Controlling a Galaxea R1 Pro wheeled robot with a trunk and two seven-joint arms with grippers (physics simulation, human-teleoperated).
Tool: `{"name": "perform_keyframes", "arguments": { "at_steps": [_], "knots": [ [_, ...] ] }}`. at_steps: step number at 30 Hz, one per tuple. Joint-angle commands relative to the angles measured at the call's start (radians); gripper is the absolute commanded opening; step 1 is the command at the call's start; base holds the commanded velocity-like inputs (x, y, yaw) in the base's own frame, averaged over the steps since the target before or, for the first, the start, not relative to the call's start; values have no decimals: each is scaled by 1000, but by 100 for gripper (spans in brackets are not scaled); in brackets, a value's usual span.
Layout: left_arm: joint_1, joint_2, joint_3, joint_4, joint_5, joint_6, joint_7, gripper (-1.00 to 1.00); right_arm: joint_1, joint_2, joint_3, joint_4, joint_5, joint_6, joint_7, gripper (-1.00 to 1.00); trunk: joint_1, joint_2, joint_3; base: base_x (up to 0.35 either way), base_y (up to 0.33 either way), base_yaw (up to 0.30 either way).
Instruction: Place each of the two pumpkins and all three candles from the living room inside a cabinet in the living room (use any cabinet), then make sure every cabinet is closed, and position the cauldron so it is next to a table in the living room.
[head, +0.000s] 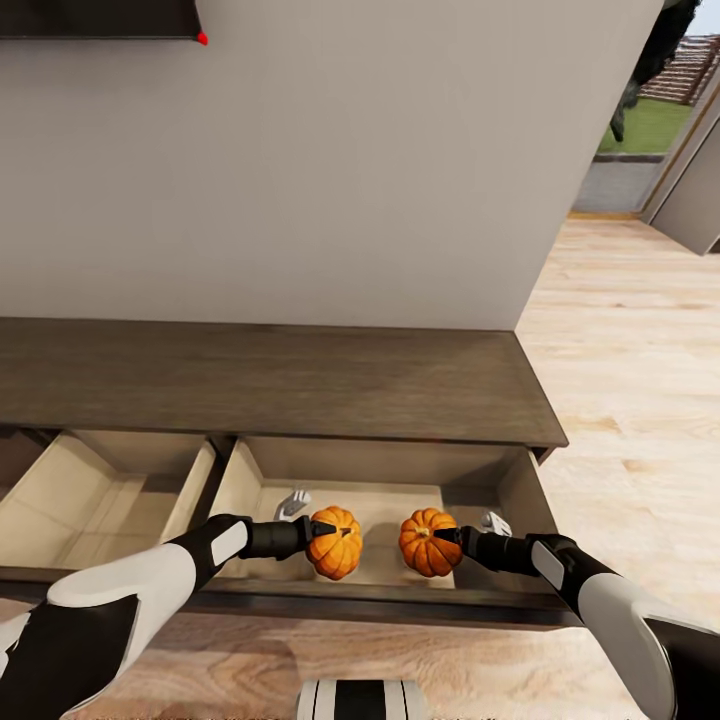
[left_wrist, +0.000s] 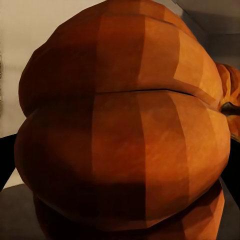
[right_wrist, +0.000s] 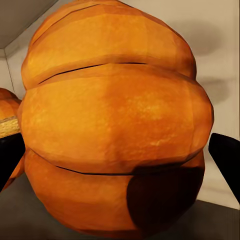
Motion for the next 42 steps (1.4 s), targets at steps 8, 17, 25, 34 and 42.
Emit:
{"name": "perform_keyframes", "arguments": {
  "at_steps": [8, 17, 25, 34, 42],
  "knots": [
    [0, 2, 1, 0, 0, 0, -1, -100, 0, 1, -1, 0, -1, 1, 0, -100, 0, 0, -13, 0, 0, 0],
    [0, 2, 1, 0, 0, -1, -1, -100, 0, -1, -1, 0, -1, -1, 0, -100, 0, 0, -21, 0, 0, 0],
    [0, 2, 1, 0, 0, -1, -1, -100, 0, -3, -1, -1, -1, -1, 0, -100, 0, 0, -21, 0, 0, 0],
    [0, 3, 1, 0, 0, -3, -1, -100, 0, -3, -1, -1, -1, -1, 3, -100, 0, 0, -21, 0, 0, 0],
    [0, 0, 1, 0, 0, -3, -1, -100, 0, 2, -1, 0, -1, -1, 0, -100, 0, 0, -28, 0, 0, 0]
  ]
}}
